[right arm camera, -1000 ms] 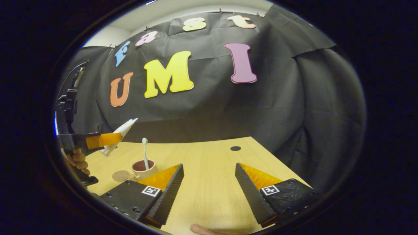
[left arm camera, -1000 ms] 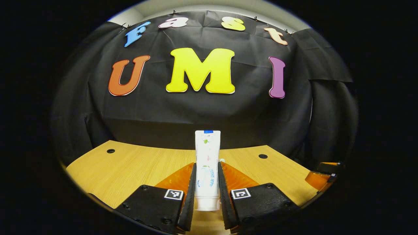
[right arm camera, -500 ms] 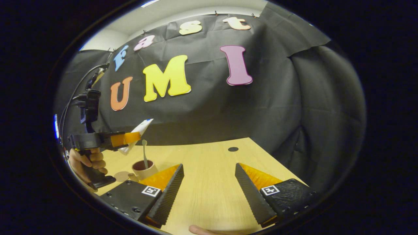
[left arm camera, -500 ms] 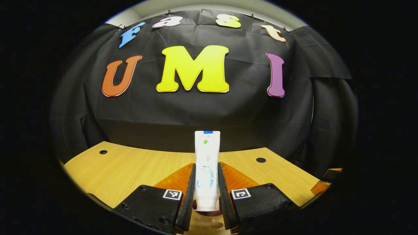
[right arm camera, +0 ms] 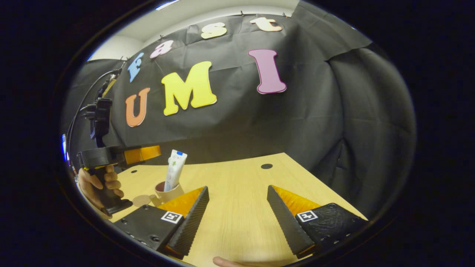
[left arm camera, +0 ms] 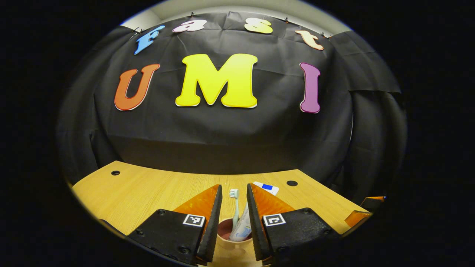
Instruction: Put the toothbrush and toothpaste on the desktop into the cup, then pick up the cup and place it on the coaster on the desktop.
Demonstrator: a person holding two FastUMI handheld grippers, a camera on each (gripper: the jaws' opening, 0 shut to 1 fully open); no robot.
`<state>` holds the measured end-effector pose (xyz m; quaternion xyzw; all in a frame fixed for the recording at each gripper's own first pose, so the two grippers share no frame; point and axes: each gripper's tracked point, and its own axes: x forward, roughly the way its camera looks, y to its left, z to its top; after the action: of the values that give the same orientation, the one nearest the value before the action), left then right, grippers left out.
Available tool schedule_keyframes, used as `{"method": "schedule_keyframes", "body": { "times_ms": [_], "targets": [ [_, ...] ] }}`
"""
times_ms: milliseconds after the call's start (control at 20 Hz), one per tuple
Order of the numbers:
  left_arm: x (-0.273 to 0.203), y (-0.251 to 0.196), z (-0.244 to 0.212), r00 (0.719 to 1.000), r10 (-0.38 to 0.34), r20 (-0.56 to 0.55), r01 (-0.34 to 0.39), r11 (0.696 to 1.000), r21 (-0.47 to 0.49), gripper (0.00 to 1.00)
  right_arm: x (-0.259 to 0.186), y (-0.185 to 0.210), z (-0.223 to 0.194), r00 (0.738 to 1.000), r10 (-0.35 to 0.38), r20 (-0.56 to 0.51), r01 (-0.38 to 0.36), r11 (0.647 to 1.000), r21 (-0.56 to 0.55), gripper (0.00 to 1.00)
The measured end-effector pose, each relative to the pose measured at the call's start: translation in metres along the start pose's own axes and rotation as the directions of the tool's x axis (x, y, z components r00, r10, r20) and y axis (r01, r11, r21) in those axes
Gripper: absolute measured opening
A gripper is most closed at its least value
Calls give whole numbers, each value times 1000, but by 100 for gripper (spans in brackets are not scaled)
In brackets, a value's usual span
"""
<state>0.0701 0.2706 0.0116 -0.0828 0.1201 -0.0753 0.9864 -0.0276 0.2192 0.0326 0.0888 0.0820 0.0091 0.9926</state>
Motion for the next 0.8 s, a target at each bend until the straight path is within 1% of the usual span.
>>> {"method": "schedule_keyframes", "body": {
  "times_ms": [50,100,150,200,250,300,350,400,550,600,700,800],
  "targets": [
    [-2,1,-2,1000,2,-11,-2,1000,0,43,-1,1,1,1000,-1,2,1,1000,-2,96],
    [-5,3,-3,1000,2,-22,-2,1000,2,46,-3,3,3,1000,-1,5,1,1000,-4,92],
    [-8,1,-6,999,-11,-40,12,1000,12,49,-5,6,4,1000,-3,7,3,1000,-7,96],
    [-12,1,-7,999,-26,-48,27,999,24,50,-6,9,4,1000,-6,9,6,1000,-12,96],
    [-19,3,-6,999,-33,-43,34,999,32,63,-8,11,5,1000,-8,9,8,1000,-18,96],
    [-25,4,-5,999,-39,-30,41,998,39,68,-9,14,6,1000,-8,9,8,1000,-23,95],
    [-30,8,-4,999,-35,-21,36,998,48,69,-10,18,6,1000,-10,10,11,1000,-26,95],
    [-35,12,-3,999,-30,-15,31,998,55,78,-10,22,8,1000,-12,14,12,1000,-28,95],
    [-49,27,-5,1000,-21,-13,21,999,39,87,-12,36,11,1000,-9,16,10,999,-42,96],
    [-52,33,-7,1000,-14,-14,14,999,40,93,-11,42,14,1000,-4,17,5,999,-51,96],
    [-61,51,-10,1000,15,-15,-14,998,54,95,-8,53,19,1000,3,18,-1,998,-70,95],
    [-71,65,-17,999,28,-17,-27,998,60,99,-5,62,23,1000,6,16,-4,996,-87,96]
  ]
}}
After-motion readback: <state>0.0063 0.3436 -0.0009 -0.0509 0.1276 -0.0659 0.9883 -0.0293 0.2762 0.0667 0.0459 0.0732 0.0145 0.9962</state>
